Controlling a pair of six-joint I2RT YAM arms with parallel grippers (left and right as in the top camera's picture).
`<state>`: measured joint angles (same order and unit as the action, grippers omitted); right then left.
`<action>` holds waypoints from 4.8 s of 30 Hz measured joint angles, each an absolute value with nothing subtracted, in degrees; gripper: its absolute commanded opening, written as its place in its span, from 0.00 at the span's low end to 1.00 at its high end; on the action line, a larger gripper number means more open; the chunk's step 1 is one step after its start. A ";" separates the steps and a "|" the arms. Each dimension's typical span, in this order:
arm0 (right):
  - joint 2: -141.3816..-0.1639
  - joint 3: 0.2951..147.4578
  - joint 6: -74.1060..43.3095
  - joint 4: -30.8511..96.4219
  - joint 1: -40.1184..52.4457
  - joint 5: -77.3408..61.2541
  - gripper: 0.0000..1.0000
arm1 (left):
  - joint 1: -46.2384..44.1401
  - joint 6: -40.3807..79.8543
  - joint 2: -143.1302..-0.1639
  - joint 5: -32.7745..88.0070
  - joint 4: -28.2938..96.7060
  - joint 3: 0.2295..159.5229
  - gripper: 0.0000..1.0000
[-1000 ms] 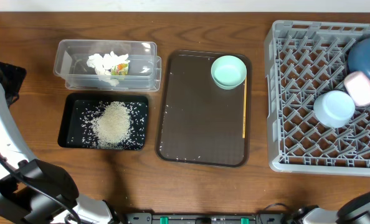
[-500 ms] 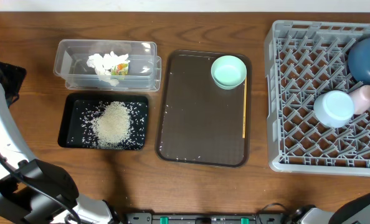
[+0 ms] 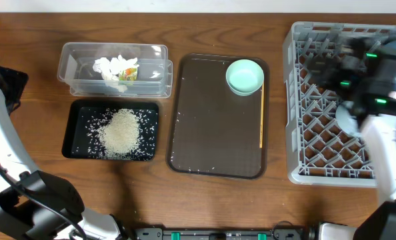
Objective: Sort waste into correct bins and load items into the dishwasher rack
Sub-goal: 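Move the right gripper back to the mint-green bowl on tray, then grasp the green bowl rim with the right gripper and lift, then carry the green bowl into the rack's back area and lower it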
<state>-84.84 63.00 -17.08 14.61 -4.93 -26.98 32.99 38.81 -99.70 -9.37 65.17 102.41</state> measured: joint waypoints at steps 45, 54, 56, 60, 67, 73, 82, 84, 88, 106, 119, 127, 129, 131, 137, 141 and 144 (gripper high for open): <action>-130.34 111.42 -3.64 52.36 30.87 8.93 0.01 | 32.99 38.81 -99.70 -9.39 65.17 102.41 0.95; -108.36 112.09 -4.67 52.62 21.82 5.91 0.01 | 32.99 38.81 -99.70 -9.37 65.17 102.41 0.95; -105.01 112.81 -4.97 52.34 16.36 1.78 0.01 | 32.99 38.81 -99.70 -9.39 65.17 102.41 0.95; -103.18 113.27 -4.95 51.79 3.62 -12.14 0.01 | 32.99 38.81 -99.70 -9.37 65.17 102.41 0.95; -110.85 111.83 -4.45 49.23 -10.50 -37.95 0.01 | 32.99 38.81 -99.70 -9.39 65.17 102.41 0.95; -121.08 111.11 -4.32 47.92 -17.19 -50.09 0.01 | 32.99 38.81 -99.70 -9.39 65.14 102.41 0.95; -127.85 110.89 -4.25 45.71 -23.20 -67.70 0.01 | 32.99 38.81 -99.70 -9.37 65.17 102.41 0.95; -128.62 110.89 -4.23 45.69 -24.71 -70.78 0.01 | 32.99 38.81 -99.70 -9.39 65.17 102.41 0.95; -129.19 110.89 -4.25 45.89 -26.65 -72.99 0.01 | 32.99 38.81 -99.70 -9.39 65.17 102.41 0.95; -129.58 111.61 -0.56 55.22 -29.67 -70.06 0.09 | 32.99 38.81 -99.70 -9.39 65.17 102.41 0.95; -125.93 111.59 -3.03 60.34 -32.34 -59.22 0.13 | 32.99 38.81 -99.70 -9.37 65.17 102.41 0.95; -119.22 111.15 -7.88 60.86 -33.76 -40.60 0.20 | 32.99 38.81 -99.70 -9.37 65.17 102.41 0.95; -117.08 111.13 -9.06 60.90 -34.04 -36.40 0.24 | 32.99 38.81 -99.70 -9.37 65.17 102.41 0.95; -114.72 111.11 -10.20 61.04 -34.04 -32.71 0.30 | 32.99 38.81 -99.70 -9.37 65.17 102.41 0.95; -109.27 111.11 -11.31 61.10 -33.10 -26.98 0.25 | 32.99 38.81 -99.70 -9.39 65.17 102.41 0.95; -108.47 111.11 -11.62 61.06 -31.03 -25.30 0.23 | 32.99 38.81 -99.70 -9.39 65.19 102.41 0.95; -108.49 110.93 -11.62 60.53 -27.99 -22.81 0.22 | 32.99 38.81 -99.70 -9.37 65.19 102.41 0.95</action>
<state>-108.49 110.93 -11.62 60.53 -27.99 -22.81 32.99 38.81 -99.70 -9.37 65.19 102.41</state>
